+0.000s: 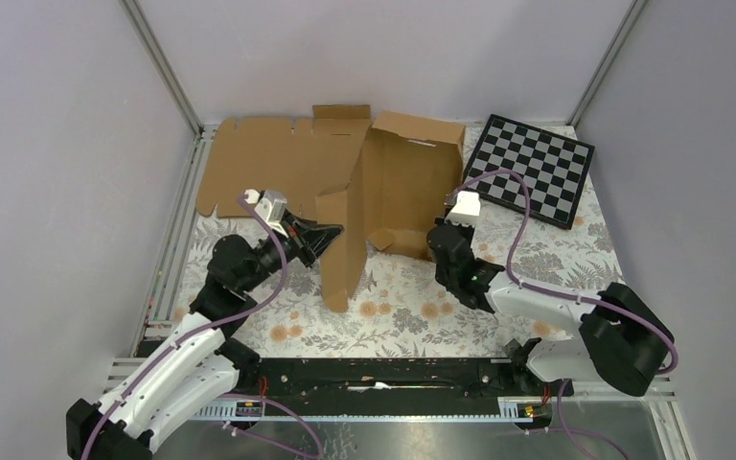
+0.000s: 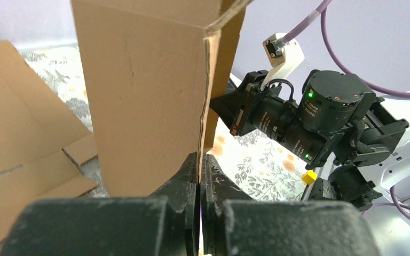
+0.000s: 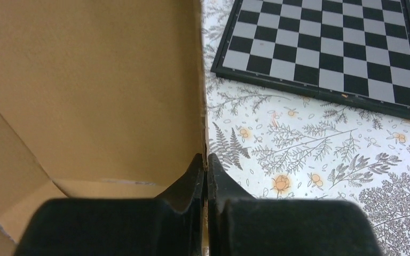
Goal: Fold the paper box
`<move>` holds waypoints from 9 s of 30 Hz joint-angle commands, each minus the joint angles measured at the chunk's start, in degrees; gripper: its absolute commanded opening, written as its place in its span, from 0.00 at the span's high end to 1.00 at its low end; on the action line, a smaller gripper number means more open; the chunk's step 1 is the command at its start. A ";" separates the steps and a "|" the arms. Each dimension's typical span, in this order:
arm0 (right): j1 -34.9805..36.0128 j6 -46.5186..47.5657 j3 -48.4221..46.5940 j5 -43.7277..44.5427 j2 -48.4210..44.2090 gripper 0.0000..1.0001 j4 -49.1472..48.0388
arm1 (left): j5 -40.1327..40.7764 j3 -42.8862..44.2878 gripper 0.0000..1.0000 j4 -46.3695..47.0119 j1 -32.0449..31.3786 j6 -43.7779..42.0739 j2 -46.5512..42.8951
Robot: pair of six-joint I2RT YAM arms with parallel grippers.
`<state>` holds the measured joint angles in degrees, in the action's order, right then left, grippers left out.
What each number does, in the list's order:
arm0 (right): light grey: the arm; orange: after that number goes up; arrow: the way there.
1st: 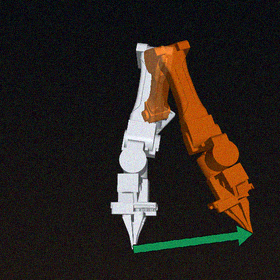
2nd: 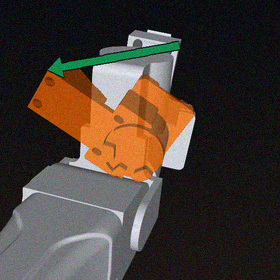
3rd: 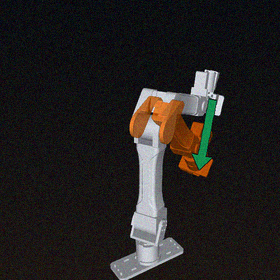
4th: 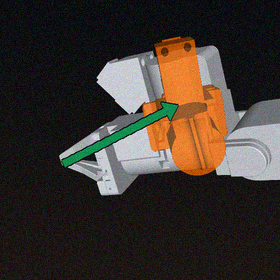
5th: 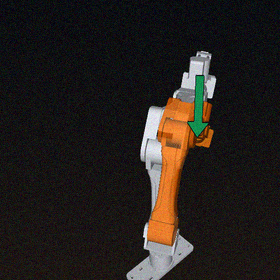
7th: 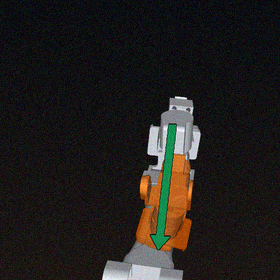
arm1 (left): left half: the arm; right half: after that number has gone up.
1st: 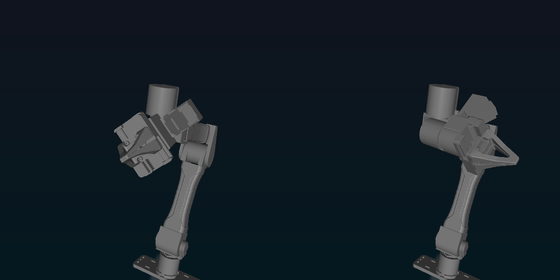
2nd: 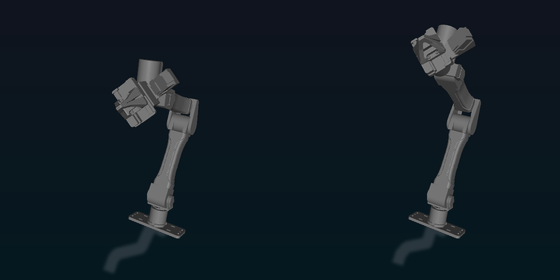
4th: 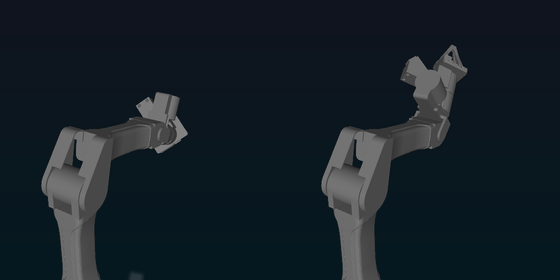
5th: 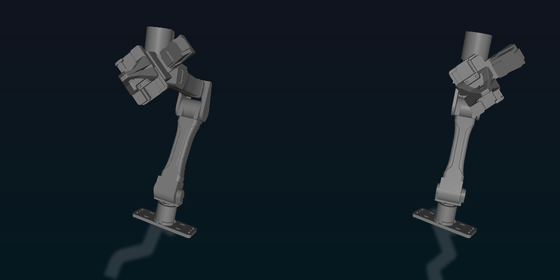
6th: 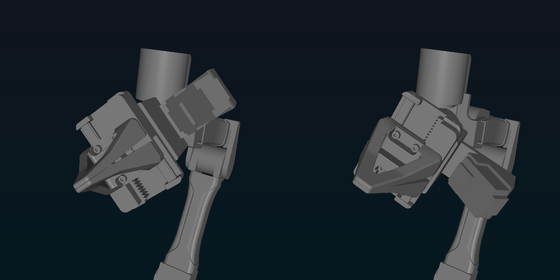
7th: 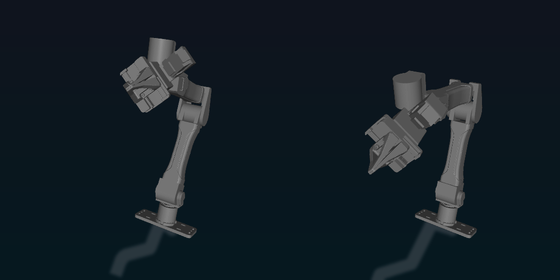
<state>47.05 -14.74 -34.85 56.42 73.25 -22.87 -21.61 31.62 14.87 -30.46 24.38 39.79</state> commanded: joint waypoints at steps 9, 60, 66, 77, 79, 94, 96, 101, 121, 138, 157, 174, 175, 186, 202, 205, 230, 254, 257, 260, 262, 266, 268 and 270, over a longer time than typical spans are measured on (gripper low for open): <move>-0.39 -7.73 8.08 0.75 1.90 1.00 -10.57 | 7.38 -12.47 1.00 10.72 -5.04 3.20 -3.67; -31.36 -6.12 -3.40 -62.65 -1.19 0.00 -0.44 | 6.49 -5.34 1.00 1.83 -9.48 -1.45 1.14; -35.36 -3.67 -7.54 -72.20 10.72 0.00 -8.54 | 6.66 -4.73 1.00 0.15 -9.46 -1.70 0.61; -35.31 -0.68 -4.73 -78.39 10.76 0.64 -14.70 | 12.18 -4.20 1.00 -5.59 -9.43 -1.53 -2.31; -35.35 -0.63 -2.74 -76.99 8.51 0.86 -14.86 | 16.58 -3.84 1.00 -8.68 -9.37 -1.69 -3.84; -35.27 -3.96 6.15 -79.05 -5.49 1.00 -18.08 | 37.88 -3.53 0.96 -22.14 -9.40 0.30 -10.76; -35.27 -4.02 6.11 -79.24 -5.74 1.00 -17.85 | 37.39 -3.50 0.96 -21.53 -9.45 0.13 -10.52; -35.27 -5.03 6.15 -80.38 -5.45 1.00 -18.94 | 35.68 -1.67 0.99 -22.11 -9.40 -1.48 -9.56; -35.29 -4.78 1.71 -89.07 -2.10 0.75 -18.17 | 22.62 6.77 1.00 -27.76 -9.48 -14.06 -3.39; -35.27 -2.68 -2.07 -84.51 -1.08 0.45 -7.09 | 21.42 9.49 1.00 -28.40 -9.51 -18.11 -3.42; -32.02 -5.28 0.63 -67.29 -11.67 0.51 13.46 | 21.05 7.41 1.00 -26.27 -9.53 -15.71 -6.49; -30.07 -18.38 -5.10 -54.27 -11.50 1.00 20.50 | 13.86 7.28 1.00 -17.25 -9.53 -8.29 -2.40; -29.07 -18.66 -5.96 -52.50 -11.38 1.00 20.50 | 13.36 7.66 1.00 -16.42 -9.53 -7.84 -1.75; -16.92 -17.07 1.67 -34.25 -11.75 0.87 15.30 | 14.72 -2.41 1.00 -4.35 -9.52 2.11 -1.05; -16.65 -2.46 7.99 -43.32 -26.70 1.00 12.24 | 29.98 2.59 0.84 -20.95 -9.48 -1.21 -3.64; -16.68 -0.96 7.73 -50.17 -27.07 1.00 12.24 | 33.67 1.70 0.56 -19.23 -9.49 0.37 -4.83; -16.65 -2.07 4.60 -54.92 -21.16 0.36 17.61 | 28.23 7.04 1.00 -15.83 -9.35 -10.42 -3.92; -16.64 -0.66 5.49 -52.50 -12.69 0.18 6.65 | 16.58 7.37 1.00 -9.95 -9.36 -17.79 -2.46; -16.69 -0.26 4.65 -51.01 -10.29 0.18 2.75 | 16.37 4.74 1.00 -4.71 -9.34 -19.28 -1.15; -16.64 0.10 3.89 -50.12 -7.89 0.18 -0.33 | 17.53 2.80 1.00 0.85 -9.35 -19.19 0.06; -16.66 0.75 3.45 -49.79 -6.71 0.18 -1.44 | 18.80 2.18 1.00 3.54 -9.31 -18.11 0.58; -16.71 2.48 3.62 -49.10 -4.43 0.18 -2.61 | 24.10 -0.56 1.00 7.51 -9.36 -15.65 -0.70; -16.64 4.04 4.79 -49.67 -4.25 0.18 -2.50 | 23.76 -2.14 1.00 7.61 -9.36 -14.90 -1.59; -16.64 6.16 6.69 -49.51 -3.98 0.18 -3.49 | 23.36 -3.15 1.00 6.84 -9.35 -14.55 -2.70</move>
<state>30.22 -12.93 -28.56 6.59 68.77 -21.58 1.80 30.09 14.20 -39.68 6.98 39.64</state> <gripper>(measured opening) 0.819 0.024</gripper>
